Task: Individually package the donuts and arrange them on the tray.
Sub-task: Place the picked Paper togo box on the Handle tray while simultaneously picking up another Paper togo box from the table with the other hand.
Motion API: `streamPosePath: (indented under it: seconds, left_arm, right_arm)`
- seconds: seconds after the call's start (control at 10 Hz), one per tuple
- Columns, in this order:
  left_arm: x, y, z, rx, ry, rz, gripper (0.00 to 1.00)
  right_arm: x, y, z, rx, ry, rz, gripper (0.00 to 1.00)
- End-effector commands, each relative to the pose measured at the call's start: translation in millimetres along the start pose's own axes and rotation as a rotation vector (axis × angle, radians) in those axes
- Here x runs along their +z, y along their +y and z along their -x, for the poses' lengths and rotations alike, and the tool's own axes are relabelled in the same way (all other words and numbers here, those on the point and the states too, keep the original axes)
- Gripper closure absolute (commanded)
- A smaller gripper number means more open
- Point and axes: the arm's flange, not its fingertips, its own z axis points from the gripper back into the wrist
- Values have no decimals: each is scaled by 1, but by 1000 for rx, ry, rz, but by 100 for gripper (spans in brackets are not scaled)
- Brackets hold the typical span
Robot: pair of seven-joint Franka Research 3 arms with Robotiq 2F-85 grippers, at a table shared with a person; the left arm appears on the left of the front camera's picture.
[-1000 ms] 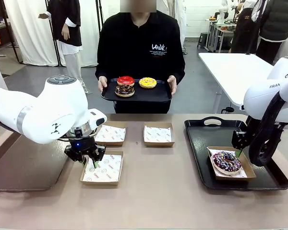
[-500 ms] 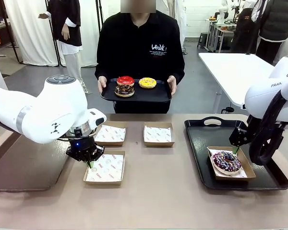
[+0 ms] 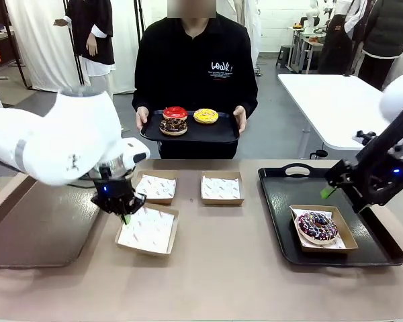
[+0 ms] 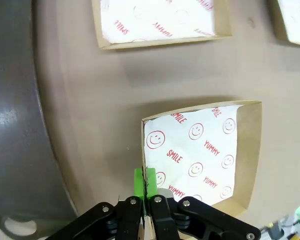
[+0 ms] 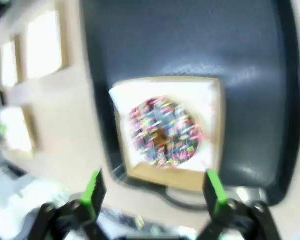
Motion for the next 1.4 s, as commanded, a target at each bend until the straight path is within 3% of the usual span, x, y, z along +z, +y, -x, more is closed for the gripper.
streamPosePath:
  seconds: [0.0, 0.4, 0.6, 0.9, 1.3]
  left_arm:
    - [56, 8, -3, -45, -20, 40, 100]
    - [122, 13, -42, -39, -38, 63, 100]
    - [134, 15, -71, -14, -18, 45, 100]
    - [132, 16, -108, 39, 17, 10, 100]
    - [116, 14, -142, 49, 40, -32, 100]
  right_arm:
    - [33, -34, 1, -14, 57, -241, 0]
    - [90, -124, 12, -139, -68, -544, 0]
    - [106, -165, 39, -104, -166, -645, 0]
    - [106, -200, 61, 9, -219, -714, 0]
    - [96, -211, 70, 68, -231, -719, 0]
